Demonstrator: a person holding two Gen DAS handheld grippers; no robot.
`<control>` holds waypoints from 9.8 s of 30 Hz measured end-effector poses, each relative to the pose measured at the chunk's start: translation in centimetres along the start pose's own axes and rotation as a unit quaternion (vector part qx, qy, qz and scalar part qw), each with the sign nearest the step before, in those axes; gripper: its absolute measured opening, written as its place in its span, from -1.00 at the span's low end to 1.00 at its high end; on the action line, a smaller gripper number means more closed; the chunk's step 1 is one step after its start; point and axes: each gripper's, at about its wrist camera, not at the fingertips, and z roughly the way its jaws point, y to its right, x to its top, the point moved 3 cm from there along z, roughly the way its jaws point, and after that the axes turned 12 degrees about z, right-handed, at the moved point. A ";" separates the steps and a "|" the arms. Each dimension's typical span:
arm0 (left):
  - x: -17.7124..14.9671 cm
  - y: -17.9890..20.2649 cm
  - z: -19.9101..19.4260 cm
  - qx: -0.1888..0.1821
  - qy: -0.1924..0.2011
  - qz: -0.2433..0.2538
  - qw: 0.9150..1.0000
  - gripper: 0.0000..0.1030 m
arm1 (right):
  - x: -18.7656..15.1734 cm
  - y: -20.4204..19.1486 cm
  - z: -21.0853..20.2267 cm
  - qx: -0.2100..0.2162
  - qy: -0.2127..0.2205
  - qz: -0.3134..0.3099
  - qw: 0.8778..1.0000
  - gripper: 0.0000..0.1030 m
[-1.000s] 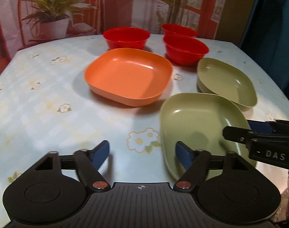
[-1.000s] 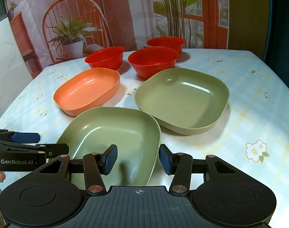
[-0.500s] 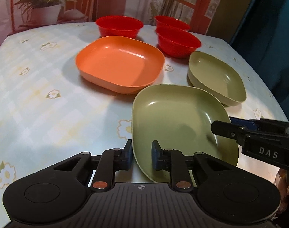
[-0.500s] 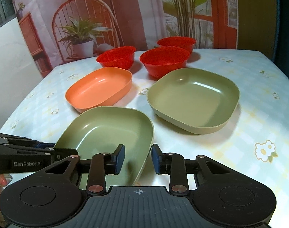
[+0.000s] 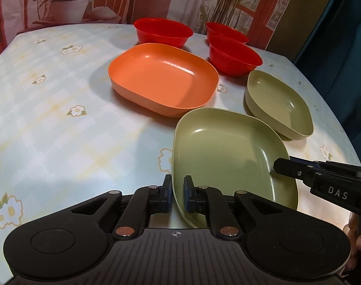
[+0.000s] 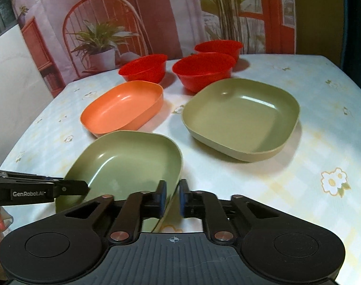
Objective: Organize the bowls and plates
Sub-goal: 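Close both grippers side by side on the green plate's rim, then lift the green plate with both grippers and carry it over the orange plate, then lower the green plate onto the orange plate and open both grippers, then move both open grippers to the rim of the other green plate, then close both grippers on the second green plate's rim, then lift the second green plate and carry it over the plate stack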
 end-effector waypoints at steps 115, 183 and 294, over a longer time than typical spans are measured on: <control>12.2 -10.0 5.5 0.073 0.050 0.065 0.994 -0.77 | 8.8 -5.2 7.8 0.031 0.039 0.026 0.998 -0.86; 10.5 7.0 8.9 -0.047 0.048 0.056 0.996 -0.37 | 11.8 12.9 3.4 -0.047 0.100 0.018 0.994 -0.54; 7.8 -8.3 1.9 0.039 0.123 -0.074 0.989 -0.69 | 12.9 -6.0 9.2 0.023 0.050 -0.038 0.998 -0.86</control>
